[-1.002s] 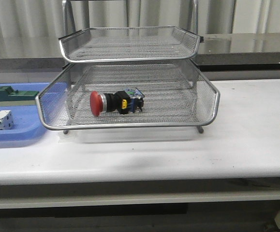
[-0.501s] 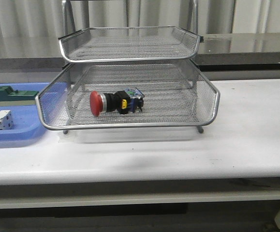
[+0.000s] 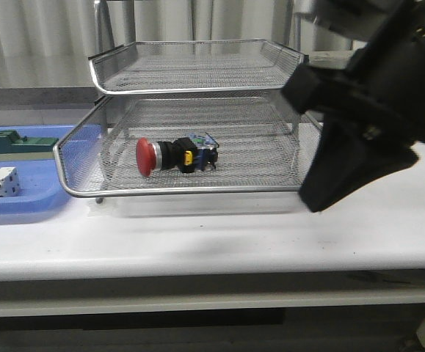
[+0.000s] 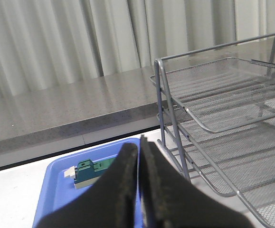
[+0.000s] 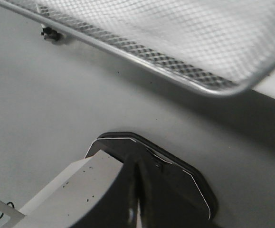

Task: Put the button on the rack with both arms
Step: 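Push the middle mesh tray back into the rack with the right gripper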

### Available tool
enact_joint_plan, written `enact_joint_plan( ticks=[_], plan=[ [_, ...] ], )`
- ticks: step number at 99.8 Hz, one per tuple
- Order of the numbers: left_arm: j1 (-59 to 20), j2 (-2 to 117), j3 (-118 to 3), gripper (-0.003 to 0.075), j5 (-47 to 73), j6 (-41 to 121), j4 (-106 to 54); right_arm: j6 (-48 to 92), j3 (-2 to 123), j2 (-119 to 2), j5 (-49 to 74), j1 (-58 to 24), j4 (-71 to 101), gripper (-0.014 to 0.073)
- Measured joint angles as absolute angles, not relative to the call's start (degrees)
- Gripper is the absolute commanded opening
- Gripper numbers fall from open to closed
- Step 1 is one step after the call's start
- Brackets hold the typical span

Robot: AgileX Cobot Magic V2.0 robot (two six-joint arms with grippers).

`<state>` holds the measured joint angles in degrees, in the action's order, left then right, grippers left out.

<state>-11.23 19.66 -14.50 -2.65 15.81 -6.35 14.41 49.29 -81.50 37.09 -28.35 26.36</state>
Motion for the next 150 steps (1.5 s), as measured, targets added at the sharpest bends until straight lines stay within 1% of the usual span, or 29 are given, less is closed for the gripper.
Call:
enact_joint_plan(
  ticks=[25,48,113,150],
  plan=[
    [-11.2,19.7,-14.5,0.0004,-2.7,15.8,-6.3,14.4,57.3,-92.4,36.5,-36.0,21.7,-0.0066],
    [-11.2,19.7,-14.5,0.0004,-2.7,15.8,-6.3,14.5,62.1,-98.1,36.5,-39.1,17.0,-0.0066],
    [-11.2,19.7,-14.5,0.0004,-2.7,15.8,-6.3,14.5,71.8,-104.3,36.7,-39.4,3.6,-0.0066],
    [-11.2,19.7,-14.5,0.0004,-2.7,15.8,-6.3,14.5,83.0,-111.9,36.4,-34.6,0.5,-0.0066]
  ],
)
